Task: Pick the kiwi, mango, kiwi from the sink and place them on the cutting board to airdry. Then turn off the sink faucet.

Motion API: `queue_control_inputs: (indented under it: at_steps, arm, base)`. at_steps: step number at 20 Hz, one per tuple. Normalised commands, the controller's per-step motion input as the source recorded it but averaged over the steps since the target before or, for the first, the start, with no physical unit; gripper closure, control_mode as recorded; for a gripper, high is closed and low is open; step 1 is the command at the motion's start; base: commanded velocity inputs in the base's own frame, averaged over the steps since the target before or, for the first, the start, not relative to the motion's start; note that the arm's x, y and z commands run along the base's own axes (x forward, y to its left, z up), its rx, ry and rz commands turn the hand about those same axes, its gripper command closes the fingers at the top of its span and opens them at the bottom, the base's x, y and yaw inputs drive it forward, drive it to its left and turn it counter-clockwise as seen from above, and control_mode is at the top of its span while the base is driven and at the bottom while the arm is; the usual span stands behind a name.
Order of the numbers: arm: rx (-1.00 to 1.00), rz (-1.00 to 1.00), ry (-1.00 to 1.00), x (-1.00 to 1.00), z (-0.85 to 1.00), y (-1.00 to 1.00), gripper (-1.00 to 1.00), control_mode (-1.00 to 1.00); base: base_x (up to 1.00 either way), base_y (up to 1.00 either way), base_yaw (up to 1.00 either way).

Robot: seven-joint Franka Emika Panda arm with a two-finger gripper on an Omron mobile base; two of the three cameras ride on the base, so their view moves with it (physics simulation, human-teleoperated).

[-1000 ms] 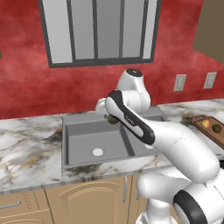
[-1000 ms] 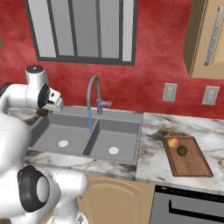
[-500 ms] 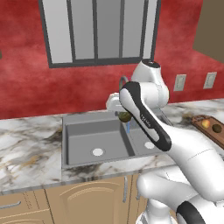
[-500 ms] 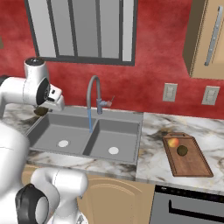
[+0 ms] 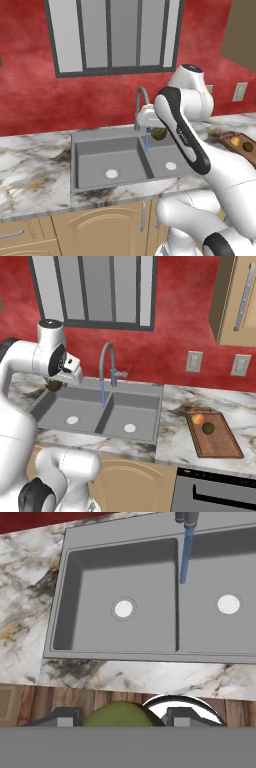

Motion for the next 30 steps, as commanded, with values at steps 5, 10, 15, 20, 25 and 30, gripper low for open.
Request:
queue_control_inputs:
  at_steps: [5,10,15,20,25,30]
  arm:
    - [0.00,0.00,0.00,-0.35,0.06,-0.43,1.00,-1.00]
    - [0.00,0.00,0.00,-0.15,0.00,-0.37,1.00,-1.00]
    - [0.00,-0.01,0.02,0.00,0.00,-0.38,1.00,-1.00]
    - [-0.01,-0.01,0.00,0.00,-0.01,-0.43,1.00,-1.00]
    - [-0.03,-0.01,0.00,0.00,-0.05,-0.49,1.00,-1.00]
    - [-0.07,-0.01,-0.02,0.00,-0.15,-0.47,1.00,-1.00]
  base:
    - [0.00,0.00,0.00]
    - [0.00,0.00,0.00]
    - [0.00,0.00,0.00]
    - [0.00,0.00,0.00]
    - [0.00,0.00,0.00]
    - [0.00,0.00,0.00]
